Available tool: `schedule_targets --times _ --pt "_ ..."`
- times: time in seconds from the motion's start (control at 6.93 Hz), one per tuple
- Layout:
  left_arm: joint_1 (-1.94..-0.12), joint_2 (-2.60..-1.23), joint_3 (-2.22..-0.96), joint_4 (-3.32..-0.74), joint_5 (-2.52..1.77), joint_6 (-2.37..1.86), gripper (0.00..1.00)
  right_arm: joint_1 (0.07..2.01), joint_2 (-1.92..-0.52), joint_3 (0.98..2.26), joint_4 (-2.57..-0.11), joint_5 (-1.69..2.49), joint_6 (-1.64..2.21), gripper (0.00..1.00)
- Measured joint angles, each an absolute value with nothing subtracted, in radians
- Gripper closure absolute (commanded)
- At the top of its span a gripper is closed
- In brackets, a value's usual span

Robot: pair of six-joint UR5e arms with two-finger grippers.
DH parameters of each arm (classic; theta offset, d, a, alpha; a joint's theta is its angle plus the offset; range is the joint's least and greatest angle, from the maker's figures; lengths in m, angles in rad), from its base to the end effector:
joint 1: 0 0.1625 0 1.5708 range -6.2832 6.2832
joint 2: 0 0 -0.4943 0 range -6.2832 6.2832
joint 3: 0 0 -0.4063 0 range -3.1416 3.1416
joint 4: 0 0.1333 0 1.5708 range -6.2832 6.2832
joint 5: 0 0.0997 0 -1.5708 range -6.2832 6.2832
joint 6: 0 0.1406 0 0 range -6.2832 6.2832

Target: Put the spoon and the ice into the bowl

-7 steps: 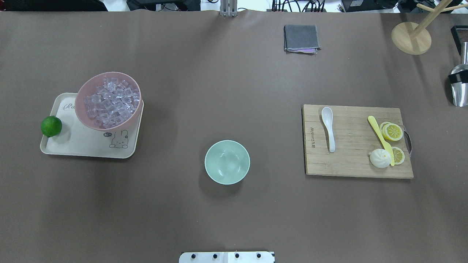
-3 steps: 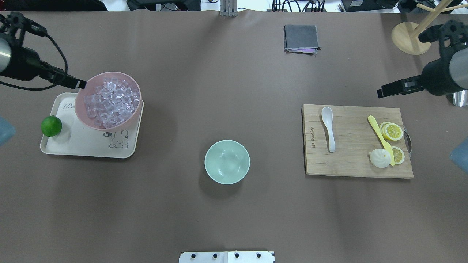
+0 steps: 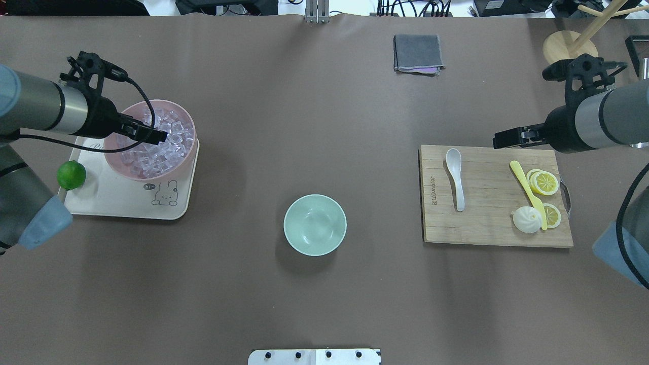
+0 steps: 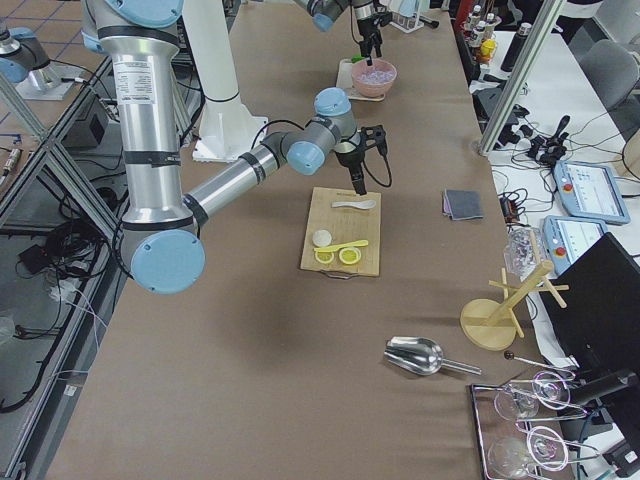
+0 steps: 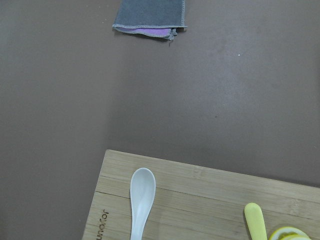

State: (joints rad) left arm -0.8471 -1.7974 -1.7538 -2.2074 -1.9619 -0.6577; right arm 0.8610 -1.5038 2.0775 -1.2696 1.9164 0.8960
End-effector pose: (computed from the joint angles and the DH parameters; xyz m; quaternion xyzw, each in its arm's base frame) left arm 0.3681 -0.5370 0.4612 0.2705 0.4419 0.1251 0.8461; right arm -0.2868 -0.4653 0.4435 0.1778 -0.4084 0.0104 0.8953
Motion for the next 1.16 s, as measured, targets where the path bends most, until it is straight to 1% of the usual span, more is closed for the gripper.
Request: schedule_targets --times 0.14,0.29,0.58,1.16 --pt "-0.817 -1.799 -1.748 -2.205 -1.921 -0.668 0.22 0.847 -1.503 2.078 -1.27 1.897 0.91 0.0" --pt "-0.794 -1.799 -1.741 -2.203 -1.883 -0.677 0.27 0.841 -1.503 2.078 -1.27 1.89 0.917 0.0" --pt "-0.764 -1.799 -1.729 -2.2 -1.848 -0.705 0.34 0.838 -1.503 2.078 -1.27 1.887 0.921 0.0" --pt "-0.756 -1.799 -1.711 -2.199 -1.826 -0.716 0.37 0.838 -1.503 2.079 -1.269 1.885 0.922 0.0"
